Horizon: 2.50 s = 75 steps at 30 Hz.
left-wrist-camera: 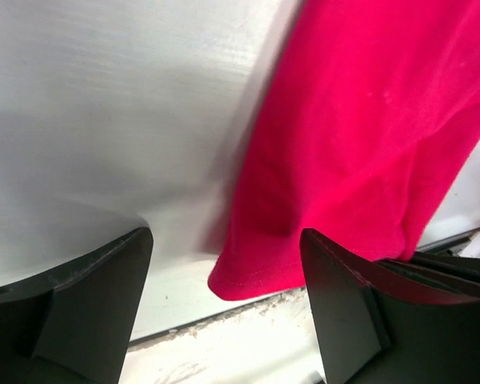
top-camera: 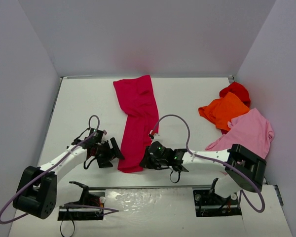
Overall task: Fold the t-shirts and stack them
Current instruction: Grab the bottom of the folded rectangular tshirt with both arms, then fold the folded rectangular tshirt in 1/3 of the way
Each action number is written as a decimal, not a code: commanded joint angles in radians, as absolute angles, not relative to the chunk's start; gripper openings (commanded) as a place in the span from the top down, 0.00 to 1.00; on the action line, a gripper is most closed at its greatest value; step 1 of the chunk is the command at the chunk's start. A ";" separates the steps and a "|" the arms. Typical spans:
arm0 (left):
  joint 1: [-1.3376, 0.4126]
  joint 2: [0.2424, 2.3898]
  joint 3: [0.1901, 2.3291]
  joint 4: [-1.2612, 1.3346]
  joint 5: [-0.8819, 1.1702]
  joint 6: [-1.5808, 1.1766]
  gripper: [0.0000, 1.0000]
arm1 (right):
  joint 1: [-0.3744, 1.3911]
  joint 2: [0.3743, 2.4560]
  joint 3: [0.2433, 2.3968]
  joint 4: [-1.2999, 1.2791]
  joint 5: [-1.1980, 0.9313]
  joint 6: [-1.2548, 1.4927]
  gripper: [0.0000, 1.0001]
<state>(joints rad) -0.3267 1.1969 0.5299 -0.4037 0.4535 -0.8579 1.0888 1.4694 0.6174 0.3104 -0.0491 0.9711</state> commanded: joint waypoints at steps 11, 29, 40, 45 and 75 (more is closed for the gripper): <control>-0.327 1.158 0.413 -0.168 0.592 -1.016 0.64 | 1.106 1.502 0.640 0.376 -0.060 0.976 1.00; -0.327 1.005 0.457 -0.300 0.621 -1.066 1.00 | 1.118 1.337 0.656 0.232 -0.035 0.962 1.00; -0.327 0.861 0.554 -0.459 0.636 -1.086 1.00 | 1.129 1.111 0.642 0.092 -0.025 1.003 1.00; -0.327 0.770 0.601 -0.575 0.611 -1.086 1.00 | 1.156 1.052 0.641 0.049 -0.013 1.017 1.00; -0.324 1.164 0.949 -0.537 0.379 -0.818 1.00 | 1.015 1.396 0.917 0.067 0.493 0.525 1.00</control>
<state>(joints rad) -0.3393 1.0736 0.8576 -0.6174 0.4703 -0.9121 1.1196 1.3479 0.8836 0.0123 0.3963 0.6729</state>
